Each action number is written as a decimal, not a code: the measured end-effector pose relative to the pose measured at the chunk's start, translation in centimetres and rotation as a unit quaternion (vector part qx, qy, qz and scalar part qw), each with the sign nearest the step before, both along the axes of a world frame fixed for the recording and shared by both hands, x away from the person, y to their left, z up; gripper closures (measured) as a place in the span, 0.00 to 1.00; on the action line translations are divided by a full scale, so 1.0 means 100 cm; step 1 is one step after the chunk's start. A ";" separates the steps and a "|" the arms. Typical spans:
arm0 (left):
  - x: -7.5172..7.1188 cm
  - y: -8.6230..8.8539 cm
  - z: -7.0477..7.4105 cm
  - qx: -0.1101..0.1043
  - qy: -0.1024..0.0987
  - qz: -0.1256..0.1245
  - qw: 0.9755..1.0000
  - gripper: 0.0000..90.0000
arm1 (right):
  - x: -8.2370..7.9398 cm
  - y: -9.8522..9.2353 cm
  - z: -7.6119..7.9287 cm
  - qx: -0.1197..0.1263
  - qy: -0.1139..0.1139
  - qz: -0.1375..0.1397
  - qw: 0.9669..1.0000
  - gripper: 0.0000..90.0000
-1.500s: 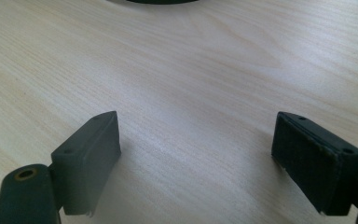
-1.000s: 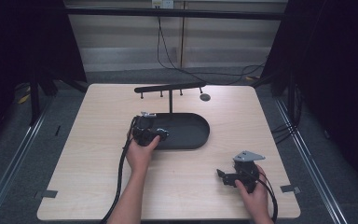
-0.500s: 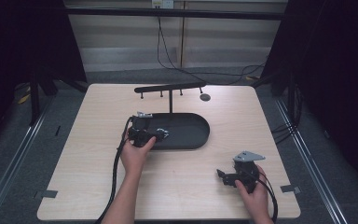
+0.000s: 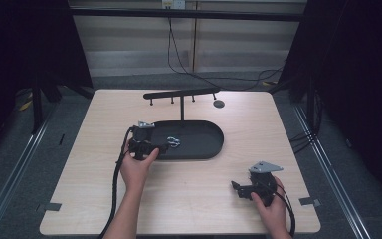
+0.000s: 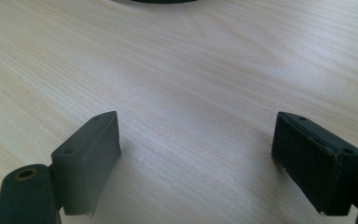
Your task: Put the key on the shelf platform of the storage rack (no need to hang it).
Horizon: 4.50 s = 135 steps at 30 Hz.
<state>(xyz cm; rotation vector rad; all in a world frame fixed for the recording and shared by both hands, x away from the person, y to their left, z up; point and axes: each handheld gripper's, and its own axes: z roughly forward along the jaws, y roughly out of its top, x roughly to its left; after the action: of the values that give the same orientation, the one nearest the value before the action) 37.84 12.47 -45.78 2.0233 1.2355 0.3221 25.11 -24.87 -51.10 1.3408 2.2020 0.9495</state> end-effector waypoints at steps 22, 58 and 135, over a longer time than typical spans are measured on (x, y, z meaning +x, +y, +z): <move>-0.027 0.017 -0.001 -0.002 -0.012 -0.018 1.000 0.27 | -0.002 0.000 0.000 0.000 -0.002 0.002 1.000 0.17; -0.058 0.055 -0.028 0.015 -0.012 -0.010 1.000 0.28 | -0.002 0.000 0.000 0.000 -0.001 0.001 1.000 0.17; -0.086 0.089 -0.051 0.052 -0.047 -0.039 0.997 0.15 | -0.002 0.000 0.000 0.000 -0.001 0.002 1.000 0.17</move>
<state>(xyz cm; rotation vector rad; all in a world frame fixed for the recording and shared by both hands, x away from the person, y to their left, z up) 29.21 21.39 -50.86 2.1126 1.1000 0.4467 24.88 -24.86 -51.11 1.3354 2.2037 0.9510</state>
